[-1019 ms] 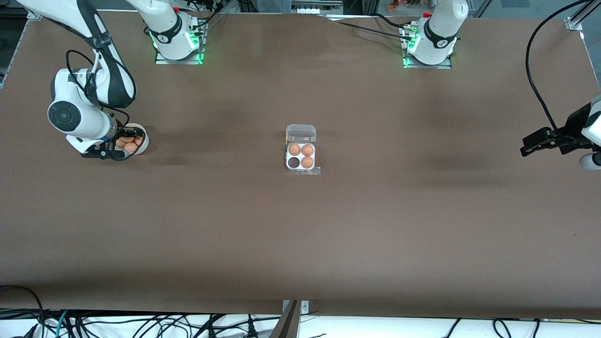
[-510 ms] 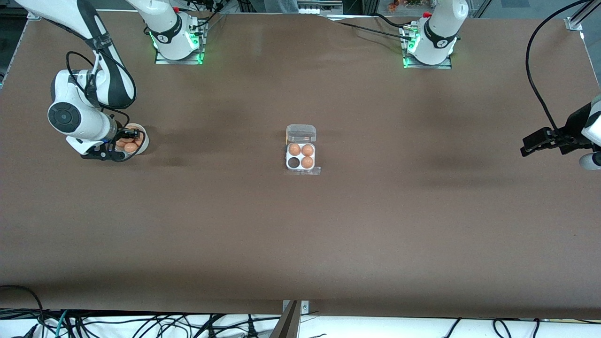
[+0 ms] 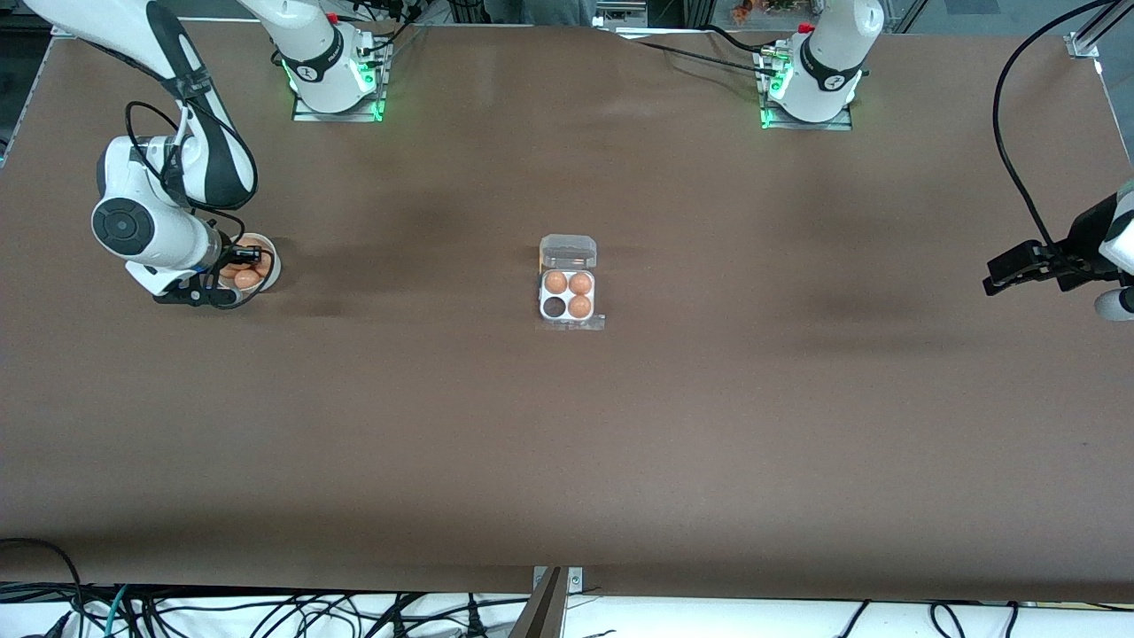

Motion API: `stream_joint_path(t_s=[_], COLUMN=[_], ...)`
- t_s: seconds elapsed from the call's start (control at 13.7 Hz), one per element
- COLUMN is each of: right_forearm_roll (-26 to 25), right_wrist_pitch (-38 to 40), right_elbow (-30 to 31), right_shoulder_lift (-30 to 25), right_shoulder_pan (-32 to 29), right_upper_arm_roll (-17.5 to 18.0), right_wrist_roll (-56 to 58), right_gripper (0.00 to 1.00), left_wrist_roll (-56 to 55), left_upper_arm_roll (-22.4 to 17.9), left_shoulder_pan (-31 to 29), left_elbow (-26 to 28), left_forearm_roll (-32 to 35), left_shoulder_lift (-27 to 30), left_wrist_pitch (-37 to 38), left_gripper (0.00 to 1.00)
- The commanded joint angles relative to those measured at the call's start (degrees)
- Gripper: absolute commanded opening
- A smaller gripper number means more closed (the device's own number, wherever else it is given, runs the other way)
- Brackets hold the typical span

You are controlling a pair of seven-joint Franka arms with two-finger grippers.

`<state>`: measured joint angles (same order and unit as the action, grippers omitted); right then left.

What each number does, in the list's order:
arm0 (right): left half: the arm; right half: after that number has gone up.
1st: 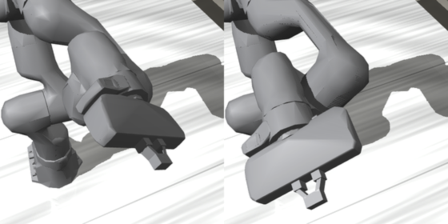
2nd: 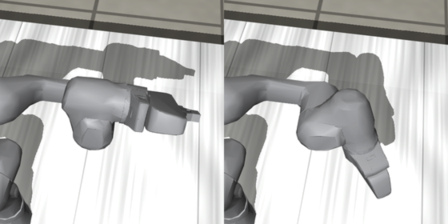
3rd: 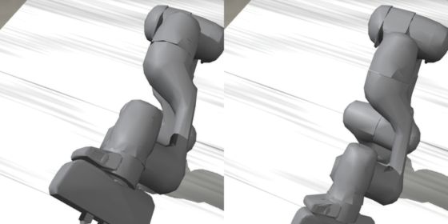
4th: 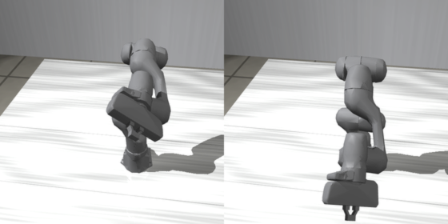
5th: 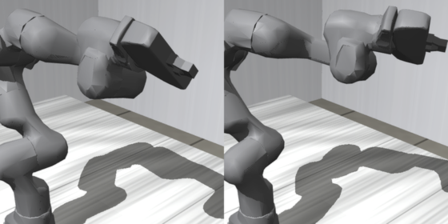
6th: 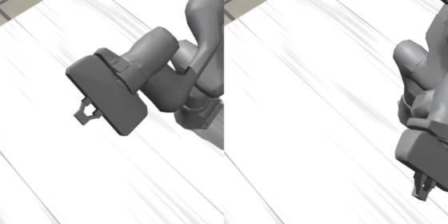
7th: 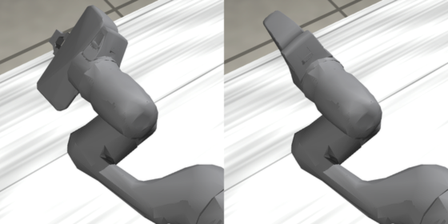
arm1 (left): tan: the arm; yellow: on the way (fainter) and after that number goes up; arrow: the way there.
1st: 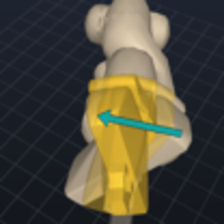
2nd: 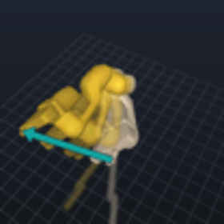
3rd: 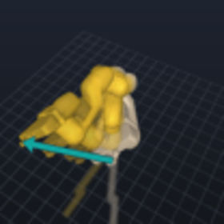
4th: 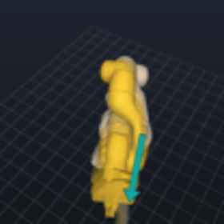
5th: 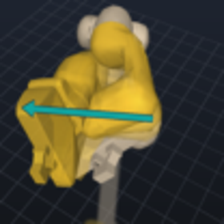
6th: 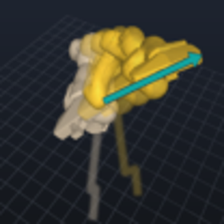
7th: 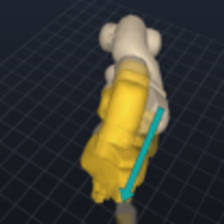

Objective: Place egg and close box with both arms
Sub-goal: 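Close the right gripper on one brown egg and lift it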

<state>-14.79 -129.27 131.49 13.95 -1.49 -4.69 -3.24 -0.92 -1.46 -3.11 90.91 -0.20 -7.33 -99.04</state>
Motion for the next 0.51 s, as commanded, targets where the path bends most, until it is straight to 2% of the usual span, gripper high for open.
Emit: stream_joint_path(t_s=[0.0,0.22,0.44], right_forearm_roll=[-0.9,-0.8,-0.4], right_wrist_pitch=[0.3,3.4,8.7], right_elbow=[-1.4,-3.8,-7.6], right_shoulder_lift=[0.9,1.0,1.0], right_shoulder_pan=[-0.4,-0.1,0.7], right_upper_arm_roll=[0.2,0.4,0.6], right_wrist_roll=[0.7,0.8,0.5], right_gripper=[0.38,0.32,0.31], left_wrist_roll=[1.2,1.2,1.2], left_upper_arm_roll=[0.2,0.2,0.3], left_shoulder_pan=[-0.4,-0.3,-0.4], left_elbow=[-1.9,-1.9,-1.9], left_forearm_roll=[1.3,1.3,1.3], left_shoulder_lift=[-0.8,-0.8,-0.8], left_wrist_pitch=[1.0,1.0,1.0], left_gripper=[1.00,1.00,1.00])
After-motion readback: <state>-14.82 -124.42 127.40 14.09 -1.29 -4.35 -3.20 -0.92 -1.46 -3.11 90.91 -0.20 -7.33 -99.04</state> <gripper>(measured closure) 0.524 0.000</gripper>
